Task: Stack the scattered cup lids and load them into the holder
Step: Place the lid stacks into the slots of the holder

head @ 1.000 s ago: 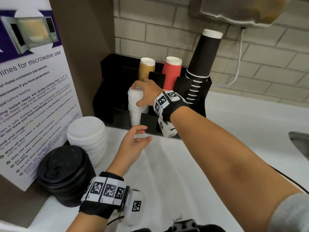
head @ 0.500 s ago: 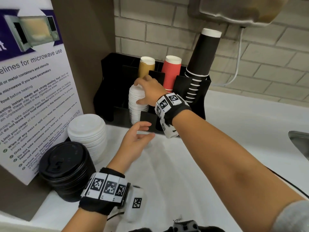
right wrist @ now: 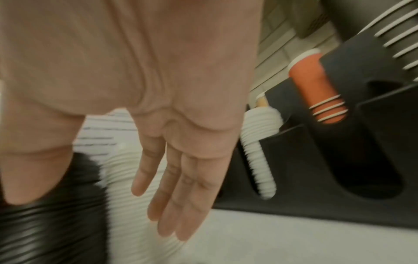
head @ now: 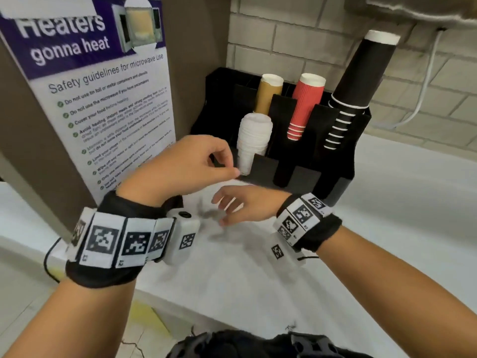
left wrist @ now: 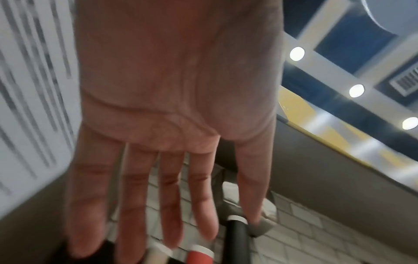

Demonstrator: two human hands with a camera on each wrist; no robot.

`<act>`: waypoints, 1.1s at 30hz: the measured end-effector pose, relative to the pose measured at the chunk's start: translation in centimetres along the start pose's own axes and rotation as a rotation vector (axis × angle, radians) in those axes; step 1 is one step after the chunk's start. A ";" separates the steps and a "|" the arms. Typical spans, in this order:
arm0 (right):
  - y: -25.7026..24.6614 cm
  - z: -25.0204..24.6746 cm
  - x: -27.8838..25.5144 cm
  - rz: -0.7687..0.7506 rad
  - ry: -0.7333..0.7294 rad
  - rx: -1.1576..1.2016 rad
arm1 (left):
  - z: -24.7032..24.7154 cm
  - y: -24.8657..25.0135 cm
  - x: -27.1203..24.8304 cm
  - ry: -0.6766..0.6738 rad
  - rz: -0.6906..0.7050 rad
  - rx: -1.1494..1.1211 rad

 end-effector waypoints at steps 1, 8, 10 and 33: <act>-0.5 1.0 0.4 -0.010 -0.033 0.001 | -0.5 -0.6 -0.6 0.016 -0.085 0.085; -2.2 5.1 3.7 0.002 -0.155 -0.127 | -1.0 -4.0 -4.1 -0.161 -0.654 0.466; -2.3 5.6 4.5 0.008 -0.150 -0.119 | -0.5 -4.6 -4.5 -0.230 -0.713 0.484; 5.7 1.1 -1.2 0.028 0.033 0.180 | 6.0 -1.6 2.9 -0.301 -0.255 0.438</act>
Point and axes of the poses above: each hand's wrist, its own x-axis towards the middle knuckle, its own z-axis out of the palm, y = z × x, the point moved 3 cm from there along x, towards the middle knuckle, and after that the axes turned 14 degrees about -y, right-handed, at the moved point
